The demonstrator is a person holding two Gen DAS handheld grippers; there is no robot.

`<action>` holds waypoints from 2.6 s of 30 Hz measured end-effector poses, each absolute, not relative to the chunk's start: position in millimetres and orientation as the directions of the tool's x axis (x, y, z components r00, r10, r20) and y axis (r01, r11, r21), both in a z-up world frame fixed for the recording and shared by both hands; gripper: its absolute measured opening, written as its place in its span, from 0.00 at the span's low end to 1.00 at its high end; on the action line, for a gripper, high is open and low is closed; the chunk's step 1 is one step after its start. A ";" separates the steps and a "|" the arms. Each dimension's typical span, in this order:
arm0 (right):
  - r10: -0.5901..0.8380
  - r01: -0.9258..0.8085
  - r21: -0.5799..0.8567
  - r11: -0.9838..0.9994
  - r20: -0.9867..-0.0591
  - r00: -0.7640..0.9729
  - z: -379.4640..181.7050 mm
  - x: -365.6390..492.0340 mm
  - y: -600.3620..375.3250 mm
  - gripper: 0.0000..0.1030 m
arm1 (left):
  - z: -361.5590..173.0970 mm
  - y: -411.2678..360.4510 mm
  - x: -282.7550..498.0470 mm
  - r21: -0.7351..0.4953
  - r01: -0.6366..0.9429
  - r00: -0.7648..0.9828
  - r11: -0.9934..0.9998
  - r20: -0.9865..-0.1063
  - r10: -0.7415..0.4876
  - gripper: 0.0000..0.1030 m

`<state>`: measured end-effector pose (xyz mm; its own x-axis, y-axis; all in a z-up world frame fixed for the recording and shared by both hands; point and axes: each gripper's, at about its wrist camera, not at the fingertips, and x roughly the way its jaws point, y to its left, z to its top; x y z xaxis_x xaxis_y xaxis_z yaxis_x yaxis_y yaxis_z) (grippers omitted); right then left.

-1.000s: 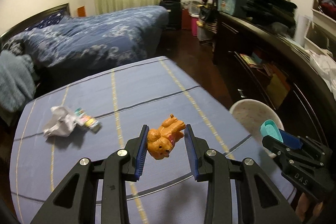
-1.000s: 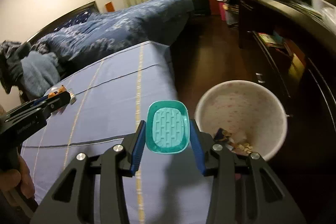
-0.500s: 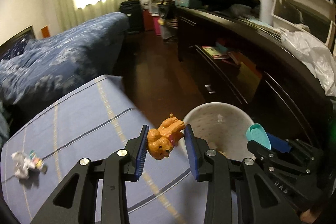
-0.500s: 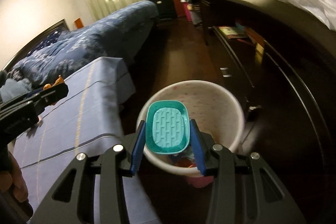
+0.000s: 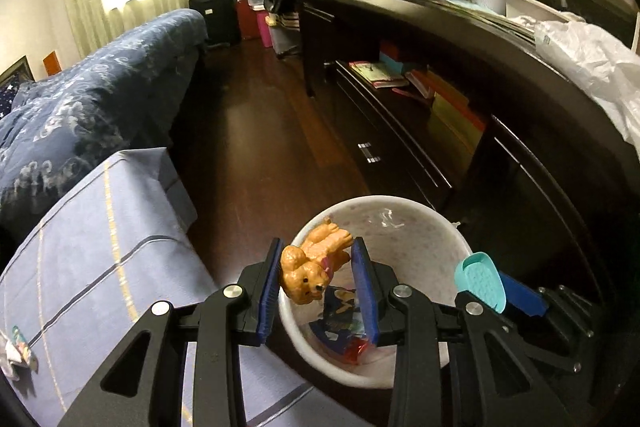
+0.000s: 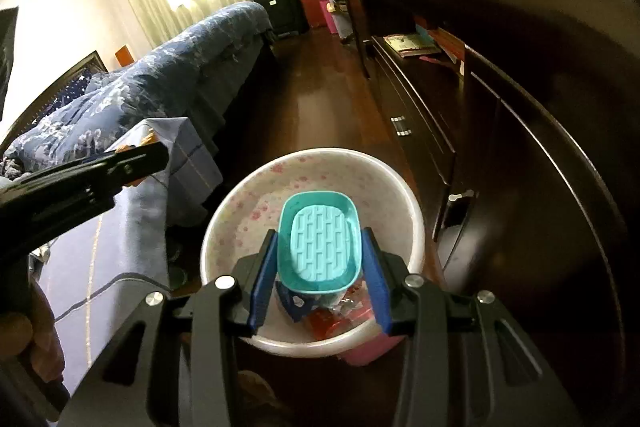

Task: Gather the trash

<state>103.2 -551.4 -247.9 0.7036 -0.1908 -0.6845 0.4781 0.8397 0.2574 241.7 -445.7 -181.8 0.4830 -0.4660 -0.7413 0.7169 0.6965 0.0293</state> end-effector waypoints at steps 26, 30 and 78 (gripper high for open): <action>-0.230 0.469 0.185 0.864 -0.684 0.693 -248.1 114.2 -541.3 0.66 | -163.9 -416.3 263.0 -0.042 0.648 0.526 0.760 -0.697 -0.487 0.88; -0.238 0.437 0.156 0.886 -0.655 0.717 -228.3 107.4 -520.2 0.71 | -151.3 -378.5 258.7 0.011 0.603 0.594 0.798 -0.673 -0.440 0.93; 0.198 -0.231 0.034 0.972 -0.648 0.735 -160.1 189.5 -217.0 0.76 | -168.8 -2.1 303.1 -0.163 0.031 0.737 0.986 -0.662 -0.133 0.10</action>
